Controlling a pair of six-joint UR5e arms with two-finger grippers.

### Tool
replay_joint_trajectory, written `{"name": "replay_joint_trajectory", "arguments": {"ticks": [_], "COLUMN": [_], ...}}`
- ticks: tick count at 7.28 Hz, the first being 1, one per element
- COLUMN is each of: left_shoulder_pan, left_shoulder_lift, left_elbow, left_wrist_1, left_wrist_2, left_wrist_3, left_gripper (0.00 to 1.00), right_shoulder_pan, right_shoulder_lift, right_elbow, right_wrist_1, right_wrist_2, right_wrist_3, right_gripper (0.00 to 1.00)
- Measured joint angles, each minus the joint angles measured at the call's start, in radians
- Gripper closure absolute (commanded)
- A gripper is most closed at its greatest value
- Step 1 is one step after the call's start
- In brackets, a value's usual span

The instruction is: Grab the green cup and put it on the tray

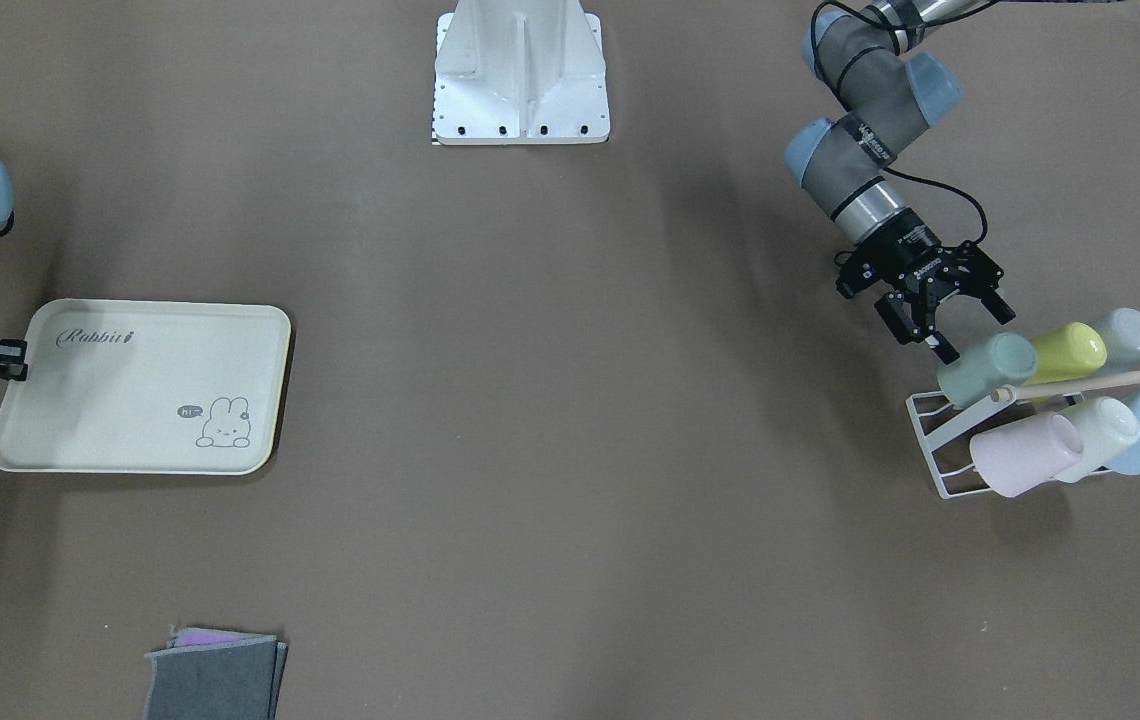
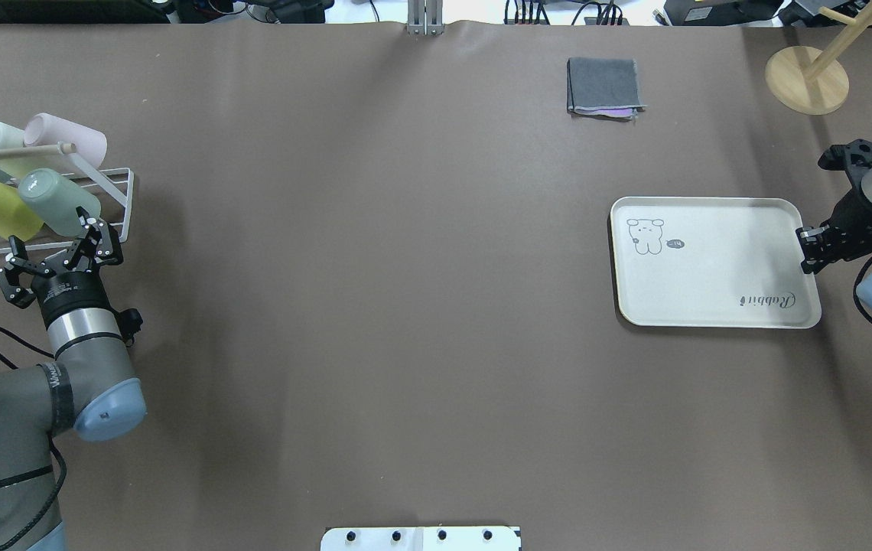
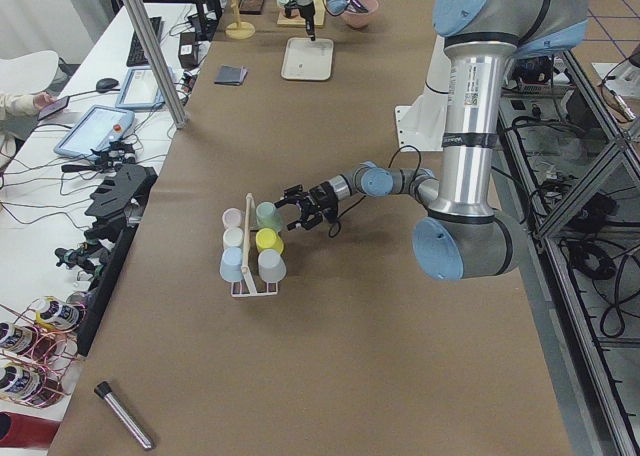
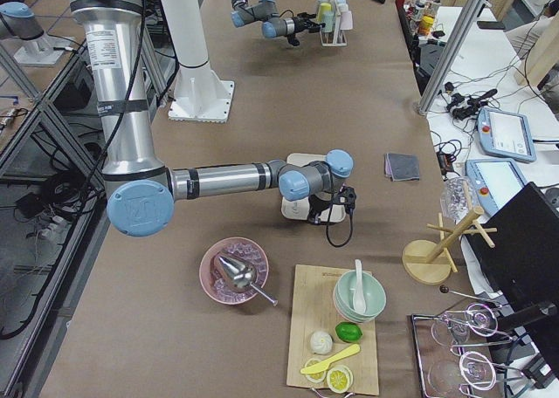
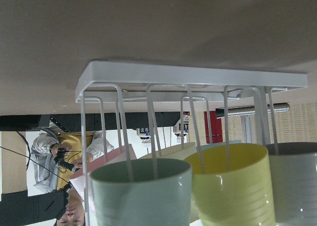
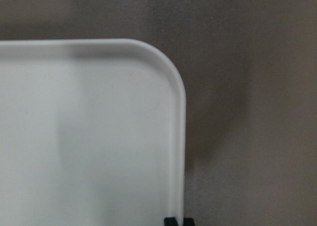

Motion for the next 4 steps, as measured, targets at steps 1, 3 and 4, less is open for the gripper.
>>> {"name": "replay_joint_trajectory", "arguments": {"ticks": [1, 3, 4], "left_shoulder_pan": [-0.011, -0.026, -0.031], "left_shoulder_lift": [-0.017, -0.03, -0.036], "left_elbow": [0.018, 0.035, 0.048], "left_wrist_1": [-0.002, -0.007, -0.013], "left_wrist_2": [0.007, 0.024, 0.027], "left_wrist_3": [0.002, 0.003, 0.003], "left_gripper": [0.02, 0.02, 0.02], "right_shoulder_pan": [0.011, 0.049, 0.066], "right_shoulder_lift": [-0.004, -0.006, -0.007], "right_elbow": [0.022, 0.055, 0.068], "right_wrist_1": [0.0, 0.001, 0.002], "right_wrist_2": [0.025, 0.085, 0.112], "right_wrist_3": [0.0, 0.0, -0.001], "right_gripper": [1.0, 1.0, 1.0]}}
